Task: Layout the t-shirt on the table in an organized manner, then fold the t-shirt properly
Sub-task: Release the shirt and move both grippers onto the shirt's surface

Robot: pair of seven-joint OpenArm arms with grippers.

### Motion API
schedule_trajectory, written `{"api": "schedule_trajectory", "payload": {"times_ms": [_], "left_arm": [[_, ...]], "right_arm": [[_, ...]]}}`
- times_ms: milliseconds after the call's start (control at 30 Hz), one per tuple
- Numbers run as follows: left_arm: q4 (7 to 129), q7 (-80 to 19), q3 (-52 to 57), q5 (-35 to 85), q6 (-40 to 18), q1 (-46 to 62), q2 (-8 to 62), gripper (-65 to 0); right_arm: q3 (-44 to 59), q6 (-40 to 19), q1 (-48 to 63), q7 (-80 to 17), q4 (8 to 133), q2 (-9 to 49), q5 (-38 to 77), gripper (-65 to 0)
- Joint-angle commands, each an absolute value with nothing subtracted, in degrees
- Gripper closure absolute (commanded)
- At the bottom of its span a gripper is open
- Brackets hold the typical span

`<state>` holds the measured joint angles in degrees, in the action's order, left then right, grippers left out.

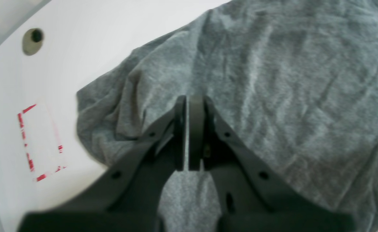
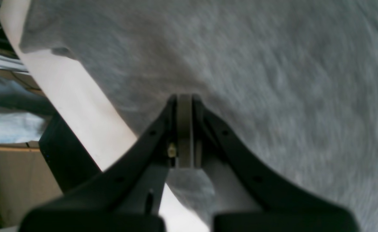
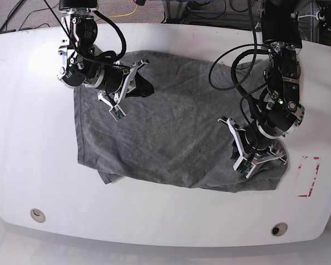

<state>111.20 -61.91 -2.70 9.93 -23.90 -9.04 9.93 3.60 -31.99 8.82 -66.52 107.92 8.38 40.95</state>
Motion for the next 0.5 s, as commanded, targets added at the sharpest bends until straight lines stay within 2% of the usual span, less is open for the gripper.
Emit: {"api": "schedule_trajectory", "payload": {"times_ms": [0, 467], "left_arm": [[112.13, -60.70, -1.01, 10.07, -23.69, -10.42, 10.86, 0.0], [112.40, -60.62, 12.26, 10.24, -23.78, -11.12, 13.49, 0.0]], "right_arm": [[3.38, -32.13, 8.04, -65.45, 109.14, 8.57, 42.07, 0.0], [-2.86, -32.13, 3.03, -65.27, 108.88, 8.48, 41.98, -0.2]]}}
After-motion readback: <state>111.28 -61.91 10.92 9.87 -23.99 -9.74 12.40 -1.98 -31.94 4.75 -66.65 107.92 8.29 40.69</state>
